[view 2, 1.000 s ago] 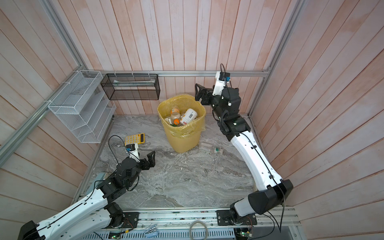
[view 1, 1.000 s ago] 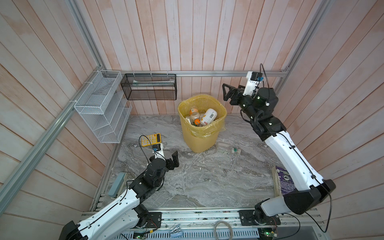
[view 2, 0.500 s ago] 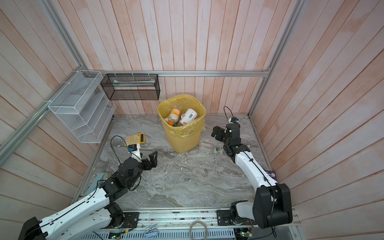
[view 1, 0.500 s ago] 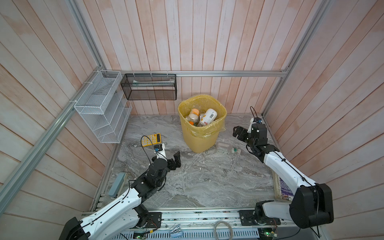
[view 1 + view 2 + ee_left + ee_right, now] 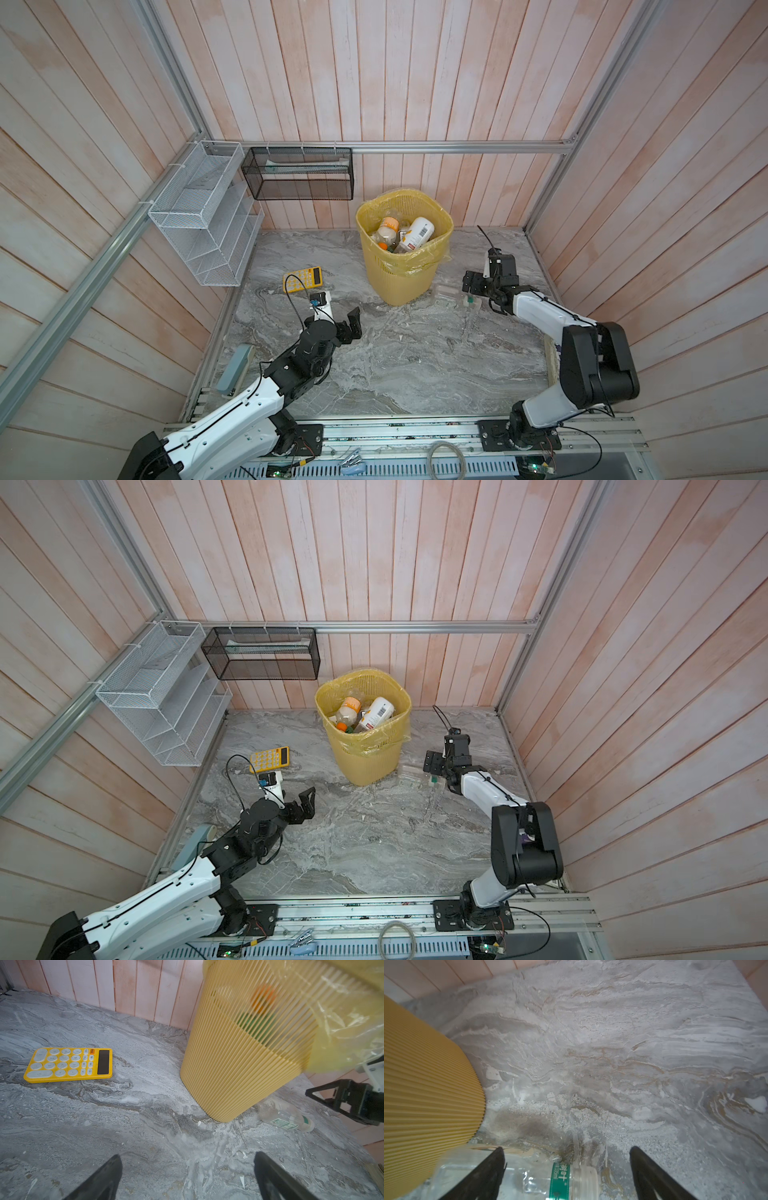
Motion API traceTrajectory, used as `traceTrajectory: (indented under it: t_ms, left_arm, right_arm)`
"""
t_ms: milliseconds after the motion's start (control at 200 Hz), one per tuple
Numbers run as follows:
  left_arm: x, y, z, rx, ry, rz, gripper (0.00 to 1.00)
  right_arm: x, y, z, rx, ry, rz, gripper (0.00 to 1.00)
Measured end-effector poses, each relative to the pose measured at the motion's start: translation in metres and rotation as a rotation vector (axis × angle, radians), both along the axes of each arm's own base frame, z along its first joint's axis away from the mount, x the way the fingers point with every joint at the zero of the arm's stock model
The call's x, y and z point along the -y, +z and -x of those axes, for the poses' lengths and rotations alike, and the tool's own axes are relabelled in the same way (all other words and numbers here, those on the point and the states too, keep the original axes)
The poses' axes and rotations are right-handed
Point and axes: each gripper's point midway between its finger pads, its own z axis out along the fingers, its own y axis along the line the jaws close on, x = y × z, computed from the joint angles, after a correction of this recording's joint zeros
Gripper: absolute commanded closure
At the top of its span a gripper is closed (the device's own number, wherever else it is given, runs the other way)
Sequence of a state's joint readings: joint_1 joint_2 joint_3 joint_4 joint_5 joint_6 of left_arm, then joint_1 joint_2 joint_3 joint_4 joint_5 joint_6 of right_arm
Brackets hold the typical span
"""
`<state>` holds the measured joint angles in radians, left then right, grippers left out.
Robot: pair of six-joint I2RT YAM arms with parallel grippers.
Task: Throw the plastic bottles in the bin
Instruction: Pick up the plastic bottle from the middle-right of the table.
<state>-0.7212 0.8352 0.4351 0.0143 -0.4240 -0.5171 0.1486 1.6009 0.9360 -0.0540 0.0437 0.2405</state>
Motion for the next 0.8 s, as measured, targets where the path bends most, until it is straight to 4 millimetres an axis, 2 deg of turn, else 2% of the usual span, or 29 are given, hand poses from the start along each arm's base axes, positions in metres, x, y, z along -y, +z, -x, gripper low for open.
traceTrajectory:
  t_ms: [125, 380, 475, 605, 800]
  left_arm:
    - [-0.002, 0.008, 0.002, 0.021, 0.000, 0.018, 0.00]
    - [-0.006, 0.013, 0.006, 0.031, 0.004, 0.025, 0.00]
    - [-0.007, 0.014, 0.006, 0.034, 0.005, 0.028, 0.00]
    - [-0.007, 0.014, 0.006, 0.035, 0.006, 0.027, 0.00]
    - [-0.007, 0.013, 0.006, 0.033, 0.006, 0.026, 0.00]
  right_arm:
    - [-0.007, -0.015, -0.001, -0.034, 0.084, 0.031, 0.07]
    - [-0.033, -0.017, -0.004, -0.042, 0.249, -0.016, 0.12]
    - [-0.042, -0.020, 0.005, -0.059, 0.290, -0.057, 0.13]
    - [-0.052, -0.027, 0.026, -0.108, 0.331, -0.126, 0.15]
    - [-0.060, -0.020, 0.060, -0.141, 0.335, -0.220, 0.15]
